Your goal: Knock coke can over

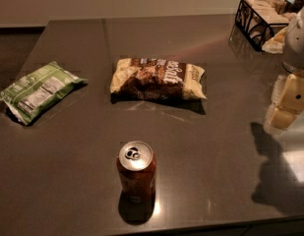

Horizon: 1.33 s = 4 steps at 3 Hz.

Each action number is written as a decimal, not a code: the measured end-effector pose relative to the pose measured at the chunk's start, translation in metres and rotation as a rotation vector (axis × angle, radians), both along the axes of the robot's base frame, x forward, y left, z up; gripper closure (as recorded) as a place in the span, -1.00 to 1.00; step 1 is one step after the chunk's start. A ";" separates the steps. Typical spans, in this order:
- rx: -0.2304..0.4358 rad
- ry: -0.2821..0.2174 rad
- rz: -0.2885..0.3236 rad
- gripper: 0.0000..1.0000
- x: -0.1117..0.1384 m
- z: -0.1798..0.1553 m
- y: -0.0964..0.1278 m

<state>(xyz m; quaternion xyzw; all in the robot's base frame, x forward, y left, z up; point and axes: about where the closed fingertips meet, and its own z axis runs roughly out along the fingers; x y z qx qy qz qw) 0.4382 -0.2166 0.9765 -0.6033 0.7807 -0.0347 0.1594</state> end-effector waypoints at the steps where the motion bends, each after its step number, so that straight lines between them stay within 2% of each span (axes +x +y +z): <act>1: 0.001 -0.002 0.000 -1.00 0.000 0.001 0.000; 2: 0.057 0.006 0.047 -1.00 -0.013 -0.004 0.017; 3: 0.151 0.030 0.128 -1.00 -0.036 -0.020 0.052; 4: 0.255 0.057 0.196 -1.00 -0.057 -0.043 0.098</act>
Offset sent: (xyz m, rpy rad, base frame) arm -0.0404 0.0480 -0.0176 0.1677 0.0452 0.1402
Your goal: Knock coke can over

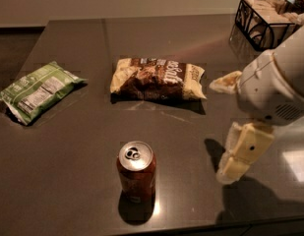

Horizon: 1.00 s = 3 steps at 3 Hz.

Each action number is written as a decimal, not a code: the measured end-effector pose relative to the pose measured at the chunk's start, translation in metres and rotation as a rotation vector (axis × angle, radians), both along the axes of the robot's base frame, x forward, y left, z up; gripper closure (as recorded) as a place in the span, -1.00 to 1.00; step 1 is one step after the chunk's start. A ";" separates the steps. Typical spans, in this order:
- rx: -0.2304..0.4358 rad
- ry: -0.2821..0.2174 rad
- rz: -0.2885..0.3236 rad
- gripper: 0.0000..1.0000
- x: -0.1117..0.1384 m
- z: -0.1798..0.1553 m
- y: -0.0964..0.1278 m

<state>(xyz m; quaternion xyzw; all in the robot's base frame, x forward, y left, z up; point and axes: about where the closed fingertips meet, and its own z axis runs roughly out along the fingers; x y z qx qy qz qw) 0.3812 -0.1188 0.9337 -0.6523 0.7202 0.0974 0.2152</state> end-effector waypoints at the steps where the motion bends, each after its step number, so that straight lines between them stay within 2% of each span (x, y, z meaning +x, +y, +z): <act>1: 0.084 0.021 0.052 -1.00 -0.014 -0.019 0.041; 3: 0.282 0.046 0.132 -1.00 -0.037 -0.037 0.121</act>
Offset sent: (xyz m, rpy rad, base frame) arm -0.0394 0.1390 -0.0432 0.3477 0.0576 0.1370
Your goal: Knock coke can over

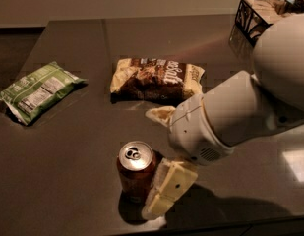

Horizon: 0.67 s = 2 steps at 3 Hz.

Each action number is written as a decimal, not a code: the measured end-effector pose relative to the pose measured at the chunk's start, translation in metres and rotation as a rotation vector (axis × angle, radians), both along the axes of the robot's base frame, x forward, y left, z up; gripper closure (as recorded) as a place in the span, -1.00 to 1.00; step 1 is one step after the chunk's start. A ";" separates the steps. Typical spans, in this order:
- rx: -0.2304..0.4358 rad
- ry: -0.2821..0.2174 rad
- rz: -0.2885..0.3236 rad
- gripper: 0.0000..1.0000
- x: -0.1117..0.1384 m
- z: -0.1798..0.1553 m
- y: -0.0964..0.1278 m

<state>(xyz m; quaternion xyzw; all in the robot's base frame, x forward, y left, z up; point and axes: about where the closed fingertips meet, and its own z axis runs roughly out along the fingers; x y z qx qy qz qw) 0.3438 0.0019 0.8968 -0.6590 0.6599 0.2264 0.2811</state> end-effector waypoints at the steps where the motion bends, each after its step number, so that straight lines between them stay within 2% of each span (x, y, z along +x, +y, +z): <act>1: 0.067 0.013 0.047 -0.65 -0.014 -0.002 0.031; 2: 0.087 0.033 0.070 -0.19 -0.018 -0.004 0.044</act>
Offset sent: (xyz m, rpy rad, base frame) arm -0.0198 0.0552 -0.0072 0.1048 0.0639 0.0879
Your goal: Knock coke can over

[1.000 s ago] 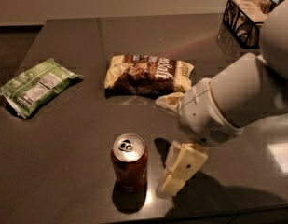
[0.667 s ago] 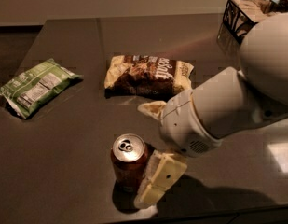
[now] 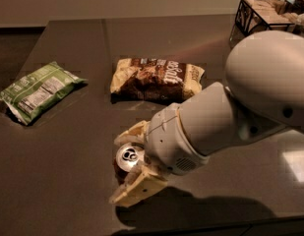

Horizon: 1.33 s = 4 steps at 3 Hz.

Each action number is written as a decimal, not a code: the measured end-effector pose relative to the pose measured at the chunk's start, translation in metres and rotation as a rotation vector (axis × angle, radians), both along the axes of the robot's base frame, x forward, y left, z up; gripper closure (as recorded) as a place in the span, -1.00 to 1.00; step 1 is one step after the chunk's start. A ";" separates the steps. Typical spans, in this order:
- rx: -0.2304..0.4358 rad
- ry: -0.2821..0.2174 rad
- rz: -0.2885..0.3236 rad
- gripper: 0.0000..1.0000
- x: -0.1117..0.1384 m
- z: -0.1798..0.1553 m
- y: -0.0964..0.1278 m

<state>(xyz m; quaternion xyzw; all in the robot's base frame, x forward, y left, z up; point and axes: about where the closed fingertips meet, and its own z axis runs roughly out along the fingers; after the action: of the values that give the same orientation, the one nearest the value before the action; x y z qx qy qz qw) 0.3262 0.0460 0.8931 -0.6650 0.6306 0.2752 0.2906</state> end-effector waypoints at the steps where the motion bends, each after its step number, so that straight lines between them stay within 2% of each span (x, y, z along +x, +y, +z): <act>1: -0.036 0.000 0.011 0.27 0.007 0.010 0.001; 2: -0.125 -0.015 0.025 0.73 0.023 0.032 -0.002; 3: -0.353 0.023 0.060 1.00 0.043 0.047 -0.001; 4: -0.553 0.041 0.066 1.00 0.059 0.025 -0.018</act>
Offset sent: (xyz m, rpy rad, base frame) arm 0.0833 -0.0424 0.0589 -0.5523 -0.0563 -0.0318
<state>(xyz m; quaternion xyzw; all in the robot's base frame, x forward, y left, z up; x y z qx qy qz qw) 0.3852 0.0285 0.9186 -0.7336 0.6655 0.1151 0.0761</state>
